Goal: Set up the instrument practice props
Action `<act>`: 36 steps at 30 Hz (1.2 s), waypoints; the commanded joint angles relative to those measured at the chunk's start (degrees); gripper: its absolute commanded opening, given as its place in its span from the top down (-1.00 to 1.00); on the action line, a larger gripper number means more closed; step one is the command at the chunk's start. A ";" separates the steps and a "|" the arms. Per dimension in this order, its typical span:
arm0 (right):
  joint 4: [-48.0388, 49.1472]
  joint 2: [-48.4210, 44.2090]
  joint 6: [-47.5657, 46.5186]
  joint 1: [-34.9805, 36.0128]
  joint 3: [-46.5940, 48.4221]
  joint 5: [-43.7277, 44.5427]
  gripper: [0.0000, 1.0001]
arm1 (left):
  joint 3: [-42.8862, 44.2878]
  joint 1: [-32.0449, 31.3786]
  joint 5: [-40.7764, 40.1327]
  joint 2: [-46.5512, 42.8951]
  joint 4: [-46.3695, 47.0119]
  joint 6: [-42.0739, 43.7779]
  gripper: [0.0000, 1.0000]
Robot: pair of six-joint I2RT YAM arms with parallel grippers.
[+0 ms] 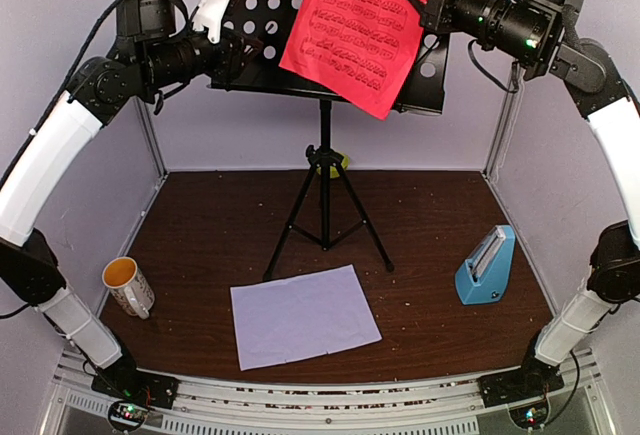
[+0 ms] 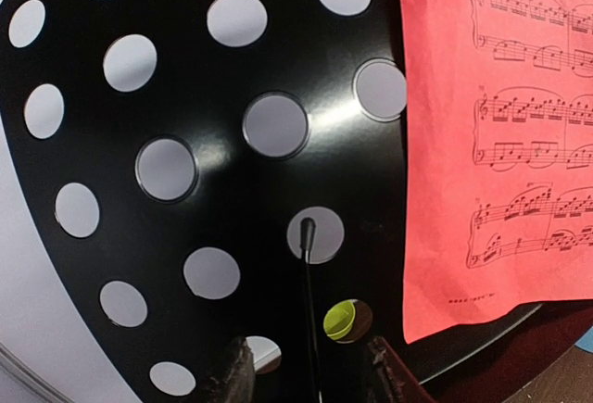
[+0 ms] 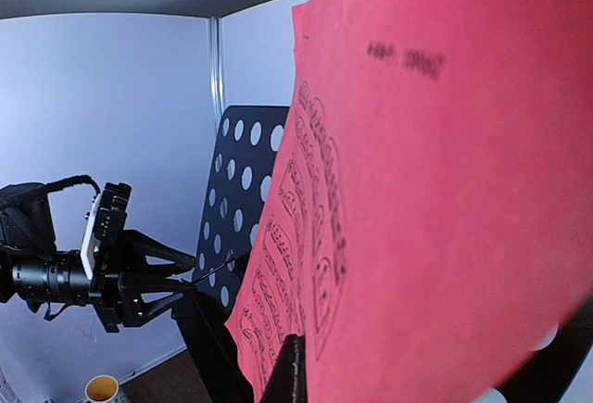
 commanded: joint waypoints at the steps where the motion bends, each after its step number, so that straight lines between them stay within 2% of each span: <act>1: 1.60 0.43 -1.67 -0.29 0.64 1.19 1.00 | 0.94 -0.10 -0.41 0.23 -0.14 1.38 0.24; 6: 1.99 0.91 -2.24 -0.30 0.72 1.70 1.00 | -0.07 -0.11 0.20 -0.88 1.28 2.12 0.67; 10: 2.55 1.37 -2.89 -0.27 0.86 2.43 1.00 | -4.63 -0.12 0.78 -3.74 7.08 2.98 1.00; 16: 3.26 2.00 -3.41 -0.32 0.98 3.07 1.00 | -11.14 -0.10 0.57 -6.80 15.26 3.04 1.00; 27: 6.89 4.16 -5.95 0.27 1.36 1.33 1.00 | -18.92 1.55 8.61 -9.99 27.75 1.58 1.00; 33: 8.82 6.61 -11.05 0.80 2.43 -3.20 1.00 | -20.71 1.72 11.64 -10.23 30.62 1.55 1.00; 36: 9.81 8.11 -13.74 1.25 3.91 -2.38 1.00 | -21.06 1.74 12.52 -10.29 31.02 1.31 1.00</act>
